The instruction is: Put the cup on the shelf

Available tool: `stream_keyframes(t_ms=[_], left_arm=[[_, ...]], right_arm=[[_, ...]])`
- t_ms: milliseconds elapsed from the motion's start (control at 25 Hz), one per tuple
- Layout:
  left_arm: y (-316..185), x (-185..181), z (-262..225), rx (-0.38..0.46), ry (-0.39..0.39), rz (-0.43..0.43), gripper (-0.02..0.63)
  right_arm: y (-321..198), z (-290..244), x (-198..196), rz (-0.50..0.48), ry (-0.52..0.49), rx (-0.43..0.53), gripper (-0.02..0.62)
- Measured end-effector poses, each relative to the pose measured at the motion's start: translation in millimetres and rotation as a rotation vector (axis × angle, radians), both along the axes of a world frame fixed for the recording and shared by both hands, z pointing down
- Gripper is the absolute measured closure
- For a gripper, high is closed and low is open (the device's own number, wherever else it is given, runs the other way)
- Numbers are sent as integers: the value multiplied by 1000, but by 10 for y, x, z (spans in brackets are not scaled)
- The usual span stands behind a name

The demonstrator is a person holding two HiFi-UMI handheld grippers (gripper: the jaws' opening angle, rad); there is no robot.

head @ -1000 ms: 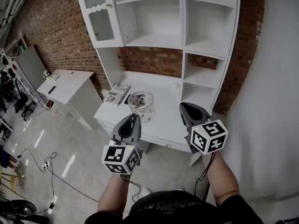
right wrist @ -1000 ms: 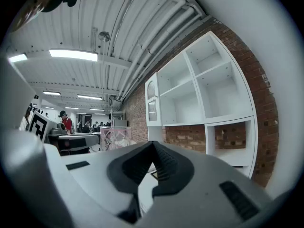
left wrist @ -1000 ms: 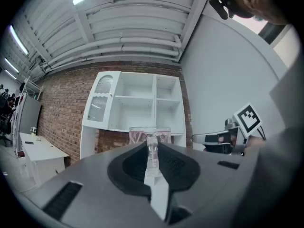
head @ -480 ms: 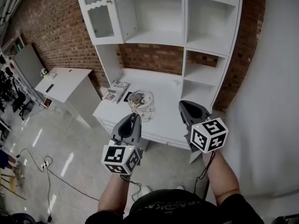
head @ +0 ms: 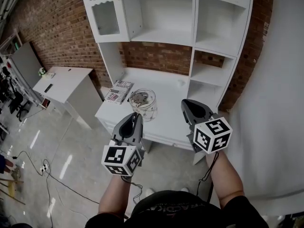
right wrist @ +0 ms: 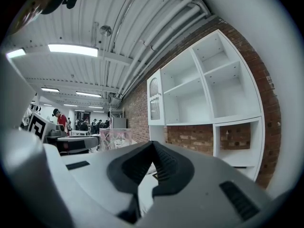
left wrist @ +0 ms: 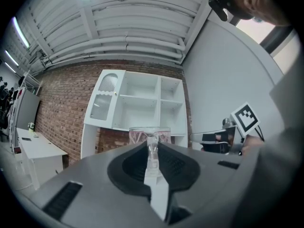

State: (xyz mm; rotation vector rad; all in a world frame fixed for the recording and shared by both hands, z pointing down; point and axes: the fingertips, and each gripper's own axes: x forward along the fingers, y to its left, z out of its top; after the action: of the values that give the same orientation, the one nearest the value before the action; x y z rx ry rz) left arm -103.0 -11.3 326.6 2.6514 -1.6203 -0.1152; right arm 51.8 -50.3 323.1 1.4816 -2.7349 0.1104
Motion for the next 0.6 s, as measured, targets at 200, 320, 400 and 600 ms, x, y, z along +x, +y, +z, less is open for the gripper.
stream_keyframes(t_ms=[200, 320, 400, 600], left_arm=[[-48, -236, -10, 1, 0, 6, 568], [-86, -380, -21, 3, -2, 8, 568], [-121, -472, -25, 3, -4, 10, 568], [-188, -678, -11, -1, -10, 25, 568]], right_arm=[[-40, -21, -246, 1, 4, 5, 595], [-68, -37, -394, 1, 0, 7, 595], [-96, -48, -489, 3, -2, 9, 595], [-156, -53, -701, 14, -10, 12, 595]])
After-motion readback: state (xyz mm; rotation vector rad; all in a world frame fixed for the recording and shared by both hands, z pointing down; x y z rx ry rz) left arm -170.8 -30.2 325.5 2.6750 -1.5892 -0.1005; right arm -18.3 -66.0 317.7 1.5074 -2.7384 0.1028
